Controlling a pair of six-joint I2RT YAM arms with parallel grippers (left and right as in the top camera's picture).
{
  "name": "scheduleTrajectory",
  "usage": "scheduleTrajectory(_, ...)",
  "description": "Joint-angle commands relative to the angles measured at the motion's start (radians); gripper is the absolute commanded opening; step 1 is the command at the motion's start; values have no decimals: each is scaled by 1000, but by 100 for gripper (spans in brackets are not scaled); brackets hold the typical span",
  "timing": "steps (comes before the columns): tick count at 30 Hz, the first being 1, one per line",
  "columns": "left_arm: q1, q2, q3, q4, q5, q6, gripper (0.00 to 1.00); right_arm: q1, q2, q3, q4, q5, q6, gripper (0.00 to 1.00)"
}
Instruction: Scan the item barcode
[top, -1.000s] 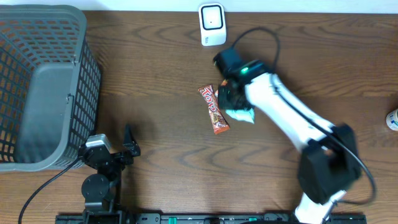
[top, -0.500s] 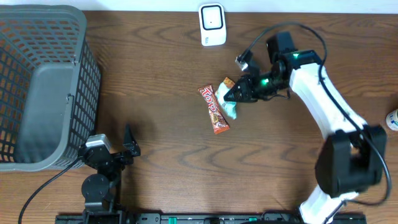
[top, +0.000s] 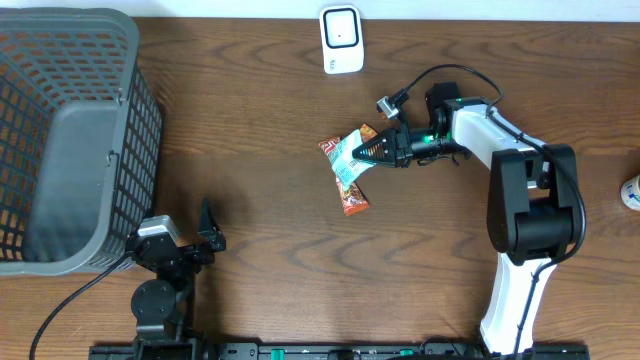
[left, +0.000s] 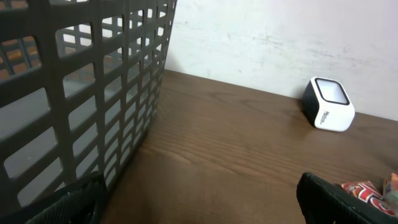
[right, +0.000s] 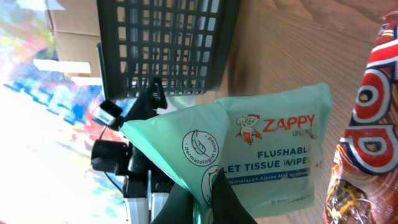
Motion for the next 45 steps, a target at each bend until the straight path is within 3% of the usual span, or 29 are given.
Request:
scheduleTrajectory(1,-2,-6,-32,-15,-5,13,98,-3,-1,0,5,-55,-98,2)
scheduleTrajectory(19,-2,-6,-32,-15,-5,13,98,41,1,-148,111,-68,-167,2)
scheduleTrajectory(22,-2,-6,-32,-15,-5,13,98,28,1,-172,120,-4,-164,7)
scheduleTrajectory(26,-2,-6,-32,-15,-5,13,98,-5,1,-177,122,240,-29,10)
scheduleTrajectory(28,-2,-6,-32,-15,-5,13,98,-23,1,-177,122,351,37,20)
scheduleTrajectory(30,-2,-6,-32,-15,-5,13,98,-46,0,-177,122,408,71,39)
scheduleTrajectory(35,-2,-6,-32,-15,-5,13,98,-103,-6,-165,117,415,72,70)
scheduleTrajectory(40,-2,-6,-32,-15,-5,13,98,-113,-63,-132,99,415,47,79)
scheduleTrajectory(45,-2,-6,-32,-15,-5,13,98,-56,-167,-118,129,496,2,99)
